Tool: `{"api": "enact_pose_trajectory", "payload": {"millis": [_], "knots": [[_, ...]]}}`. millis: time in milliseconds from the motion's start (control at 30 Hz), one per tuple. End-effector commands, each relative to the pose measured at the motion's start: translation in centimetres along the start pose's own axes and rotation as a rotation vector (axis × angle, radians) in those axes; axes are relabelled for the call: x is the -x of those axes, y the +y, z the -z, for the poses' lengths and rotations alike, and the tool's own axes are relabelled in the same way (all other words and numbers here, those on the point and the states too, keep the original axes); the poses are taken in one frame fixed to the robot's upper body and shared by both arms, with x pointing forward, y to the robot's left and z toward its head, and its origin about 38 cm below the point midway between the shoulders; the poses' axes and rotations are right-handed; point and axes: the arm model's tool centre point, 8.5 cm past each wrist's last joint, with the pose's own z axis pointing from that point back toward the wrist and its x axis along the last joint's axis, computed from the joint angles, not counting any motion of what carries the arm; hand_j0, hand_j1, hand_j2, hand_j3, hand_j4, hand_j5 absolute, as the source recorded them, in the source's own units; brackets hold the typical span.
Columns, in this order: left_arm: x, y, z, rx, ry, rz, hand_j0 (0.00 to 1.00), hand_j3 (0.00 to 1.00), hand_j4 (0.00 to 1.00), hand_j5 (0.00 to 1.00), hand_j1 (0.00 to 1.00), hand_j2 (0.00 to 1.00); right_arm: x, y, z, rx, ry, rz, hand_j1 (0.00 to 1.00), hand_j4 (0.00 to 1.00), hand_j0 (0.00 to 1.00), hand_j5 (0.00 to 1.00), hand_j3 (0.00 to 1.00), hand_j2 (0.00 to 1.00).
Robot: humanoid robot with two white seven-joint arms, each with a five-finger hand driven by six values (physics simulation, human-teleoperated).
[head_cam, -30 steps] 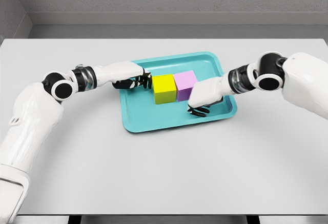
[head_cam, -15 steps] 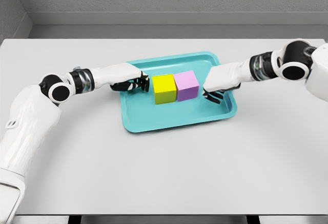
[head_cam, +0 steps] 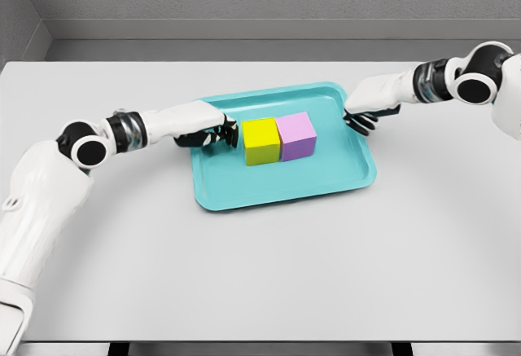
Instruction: Push two cubes
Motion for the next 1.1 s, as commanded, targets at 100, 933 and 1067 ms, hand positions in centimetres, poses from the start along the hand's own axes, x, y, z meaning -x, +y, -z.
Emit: {"api": "enact_pose_trajectory", "payload": {"millis": [100,933,1067], "knots": [[-0.4,0.0,0.2,-0.001,-0.021,-0.007,0.41,0.41,0.41,0.41,0.41,0.41,-0.3,-0.3,0.7,-0.001,-0.006,0.002,0.14,0.14,0.14,0.14,0.14,0.14],[0.7,1.7,-3.6,-0.051,-0.026,-0.025,0.41,0.41,0.41,0.41,0.41,0.41,0.2,-0.6,0.4,0.01,0.004,0.013,0.15,0.15,0.15,0.15,0.15,0.15],[0.2,6.4,-11.7,-0.147,-0.069,0.001,0.48,0.48,0.48,0.48,0.48,0.48,2.8,0.7,-1.8,0.017,0.072,0.079,0.19,0.19,0.19,0.19,0.19,0.19]]}}
